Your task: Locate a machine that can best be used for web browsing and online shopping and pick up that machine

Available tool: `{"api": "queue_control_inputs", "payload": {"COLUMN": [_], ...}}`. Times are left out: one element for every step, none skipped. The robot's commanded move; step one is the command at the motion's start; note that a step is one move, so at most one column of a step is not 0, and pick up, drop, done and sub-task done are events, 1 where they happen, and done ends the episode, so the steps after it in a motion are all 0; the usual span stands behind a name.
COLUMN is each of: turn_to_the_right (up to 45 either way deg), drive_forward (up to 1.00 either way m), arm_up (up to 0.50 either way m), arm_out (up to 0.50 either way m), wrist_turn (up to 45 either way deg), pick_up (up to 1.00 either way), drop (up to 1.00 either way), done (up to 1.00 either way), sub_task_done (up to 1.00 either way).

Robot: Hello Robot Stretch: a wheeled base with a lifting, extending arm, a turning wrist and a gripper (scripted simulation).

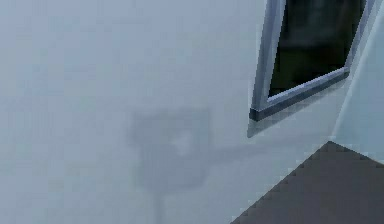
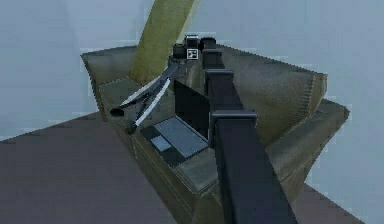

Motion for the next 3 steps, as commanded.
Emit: {"api": "queue_control_inputs", "payload": {"turn_to_the_right": [0.0,45.0,24.0], "drive_forward": [0.0,0.0,0.0], "arm_up": [0.0,0.0,0.0], "arm_out": [-0.48,0.0,0.0], "wrist_turn": [0.0,0.0,0.0], "pick_up": [0.0,0.0,0.0], "drop": [0.0,0.0,0.0], "done": [0.0,0.0,0.0], "sub_task_done": [0.0,0.0,0.0]}}
